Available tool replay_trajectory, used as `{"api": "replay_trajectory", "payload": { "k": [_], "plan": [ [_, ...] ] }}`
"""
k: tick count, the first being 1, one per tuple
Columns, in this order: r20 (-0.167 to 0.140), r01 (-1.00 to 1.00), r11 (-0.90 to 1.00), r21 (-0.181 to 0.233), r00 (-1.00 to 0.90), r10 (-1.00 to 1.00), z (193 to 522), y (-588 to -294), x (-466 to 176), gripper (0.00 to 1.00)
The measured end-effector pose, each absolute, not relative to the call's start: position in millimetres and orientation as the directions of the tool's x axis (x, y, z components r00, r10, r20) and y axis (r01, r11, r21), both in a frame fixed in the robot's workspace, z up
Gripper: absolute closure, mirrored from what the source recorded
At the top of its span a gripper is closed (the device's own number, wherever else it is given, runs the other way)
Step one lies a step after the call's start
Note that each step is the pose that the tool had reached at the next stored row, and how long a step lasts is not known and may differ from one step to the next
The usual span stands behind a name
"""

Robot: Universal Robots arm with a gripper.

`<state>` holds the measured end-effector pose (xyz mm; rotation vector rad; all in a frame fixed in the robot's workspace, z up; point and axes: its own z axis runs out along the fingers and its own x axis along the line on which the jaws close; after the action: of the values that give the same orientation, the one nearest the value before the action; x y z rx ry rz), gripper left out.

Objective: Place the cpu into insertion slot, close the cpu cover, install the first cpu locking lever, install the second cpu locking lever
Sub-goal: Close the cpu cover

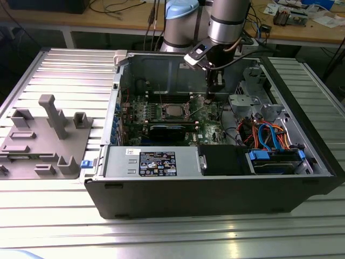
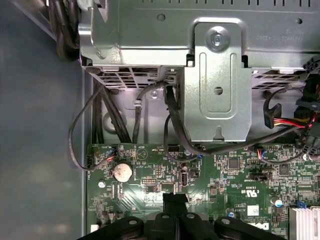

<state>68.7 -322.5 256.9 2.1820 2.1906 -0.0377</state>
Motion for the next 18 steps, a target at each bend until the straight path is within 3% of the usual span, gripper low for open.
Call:
{"api": "replay_trajectory", "payload": {
  "k": [18],
  "plan": [
    [-0.052,1.0,0.005,0.012,-0.005,0.999,248.6,-325.9,65.4,0.89]
  ]
}}
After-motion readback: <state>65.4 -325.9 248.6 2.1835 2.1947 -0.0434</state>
